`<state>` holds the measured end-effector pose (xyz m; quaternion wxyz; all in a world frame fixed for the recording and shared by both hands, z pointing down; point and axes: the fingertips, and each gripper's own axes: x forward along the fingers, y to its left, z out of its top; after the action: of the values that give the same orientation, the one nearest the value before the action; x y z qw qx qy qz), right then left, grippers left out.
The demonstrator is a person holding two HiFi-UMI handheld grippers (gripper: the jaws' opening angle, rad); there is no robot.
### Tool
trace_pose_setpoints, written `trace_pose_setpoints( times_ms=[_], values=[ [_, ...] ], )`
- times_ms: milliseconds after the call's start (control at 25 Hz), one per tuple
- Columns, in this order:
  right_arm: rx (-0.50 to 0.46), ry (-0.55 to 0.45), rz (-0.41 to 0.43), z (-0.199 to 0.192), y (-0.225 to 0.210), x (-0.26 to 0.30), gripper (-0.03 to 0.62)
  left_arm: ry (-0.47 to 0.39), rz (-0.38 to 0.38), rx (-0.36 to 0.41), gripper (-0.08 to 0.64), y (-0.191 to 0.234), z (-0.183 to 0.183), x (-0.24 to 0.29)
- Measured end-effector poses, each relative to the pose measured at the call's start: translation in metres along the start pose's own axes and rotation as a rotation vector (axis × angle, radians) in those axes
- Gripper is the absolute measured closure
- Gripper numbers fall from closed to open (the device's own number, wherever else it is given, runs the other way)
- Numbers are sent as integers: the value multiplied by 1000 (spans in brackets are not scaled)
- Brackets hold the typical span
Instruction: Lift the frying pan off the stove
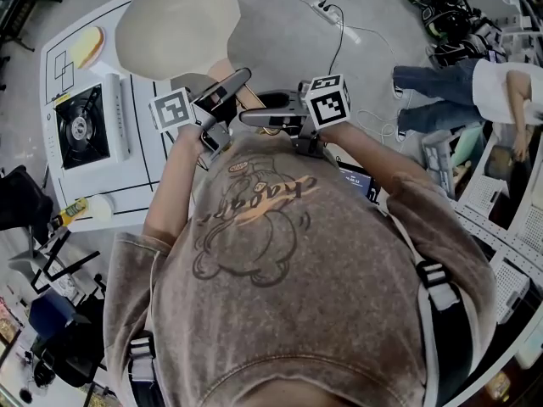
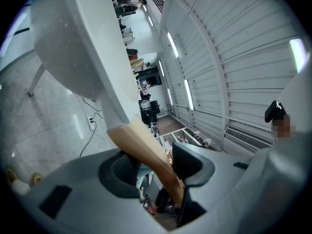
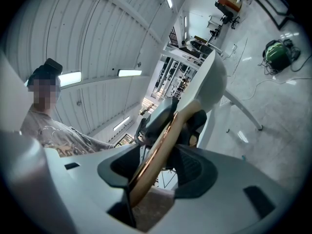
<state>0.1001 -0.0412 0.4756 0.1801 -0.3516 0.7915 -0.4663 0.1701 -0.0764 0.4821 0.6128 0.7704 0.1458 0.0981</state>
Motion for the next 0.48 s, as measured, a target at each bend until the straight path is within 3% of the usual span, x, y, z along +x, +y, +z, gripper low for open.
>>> trace_pose_setpoints(
  times_ms=[480],
  values=[
    [1, 26, 4, 5, -2, 0, 379, -23, 2, -19, 354, 0, 5, 1]
  ],
)
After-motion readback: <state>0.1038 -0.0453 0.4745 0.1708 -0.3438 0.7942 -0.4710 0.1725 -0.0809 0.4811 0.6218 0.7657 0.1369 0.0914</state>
